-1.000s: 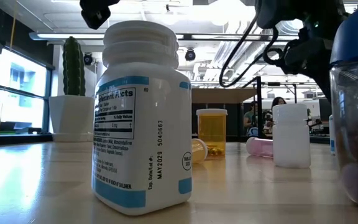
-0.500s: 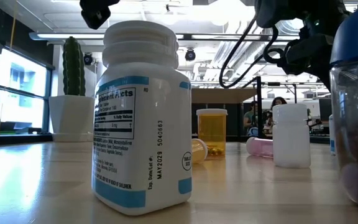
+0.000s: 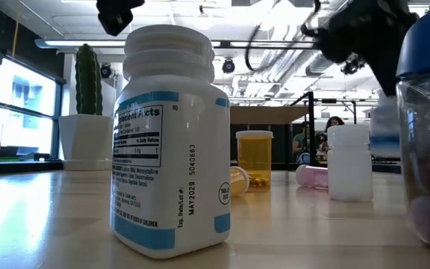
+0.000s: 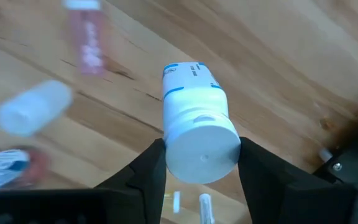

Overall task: Pick and place medicine bottles onto shelf by color
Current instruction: Put the right white blue pill bottle on the shelf

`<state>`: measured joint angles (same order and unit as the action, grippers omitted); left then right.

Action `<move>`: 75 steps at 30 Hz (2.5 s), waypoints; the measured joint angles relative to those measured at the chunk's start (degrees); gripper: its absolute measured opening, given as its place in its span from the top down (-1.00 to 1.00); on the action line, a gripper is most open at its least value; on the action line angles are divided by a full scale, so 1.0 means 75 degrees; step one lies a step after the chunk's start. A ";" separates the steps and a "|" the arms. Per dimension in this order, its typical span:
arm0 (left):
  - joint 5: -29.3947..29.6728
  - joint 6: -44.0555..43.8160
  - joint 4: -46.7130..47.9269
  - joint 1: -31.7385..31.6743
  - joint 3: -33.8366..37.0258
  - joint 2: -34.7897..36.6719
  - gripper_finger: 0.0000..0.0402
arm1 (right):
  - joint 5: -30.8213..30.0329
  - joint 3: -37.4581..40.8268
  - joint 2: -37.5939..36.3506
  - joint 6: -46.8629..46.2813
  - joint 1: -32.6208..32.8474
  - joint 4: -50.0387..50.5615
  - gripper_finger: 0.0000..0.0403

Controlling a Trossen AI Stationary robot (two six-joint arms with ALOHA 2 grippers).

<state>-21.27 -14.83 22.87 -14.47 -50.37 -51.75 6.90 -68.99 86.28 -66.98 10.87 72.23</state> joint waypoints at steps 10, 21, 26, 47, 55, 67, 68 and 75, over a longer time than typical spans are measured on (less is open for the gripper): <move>0.1049 0.0000 0.0000 -0.0332 0.0000 0.0000 -0.10 | -0.0758 -0.2050 0.0000 0.1007 -0.0422 0.0608 0.25; 0.2211 0.0000 -0.0013 -0.0755 -0.0003 -0.0020 -0.10 | -0.1521 -0.4483 0.0000 0.3810 -0.2090 0.0903 0.25; 0.2385 0.0000 -0.0020 -0.0952 -0.0003 -0.0020 -0.10 | -0.1531 -0.5437 0.0000 0.5196 -0.3323 0.1055 0.25; 0.2386 -0.0344 -0.0047 -0.1123 -0.0002 -0.0019 -0.10 | -0.1510 -0.7380 0.1282 0.8323 -0.6648 0.1861 0.25; 0.2386 -0.0344 -0.0041 -0.1121 -0.0003 -0.0017 -0.10 | -0.1396 -0.7456 0.1972 0.8440 -0.6329 0.2388 0.25; 0.2327 -0.0344 -0.0032 -0.1118 -0.0003 -0.0017 -0.10 | -0.1535 -0.7446 0.2520 0.8663 -0.5632 0.2371 0.25; 0.2325 -0.0344 -0.0032 -0.1116 -0.0003 -0.0017 -0.10 | -0.1654 -0.7446 0.2598 0.8687 -0.5648 0.2370 0.25; 0.2324 -0.0344 -0.0032 -0.1115 -0.0003 -0.0017 -0.10 | -0.1849 -0.7437 0.2972 0.8814 -0.5842 0.2371 0.25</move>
<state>-3.84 -17.41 22.63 -22.83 -50.39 -51.88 -6.97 -124.77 108.57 -0.88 -32.94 90.02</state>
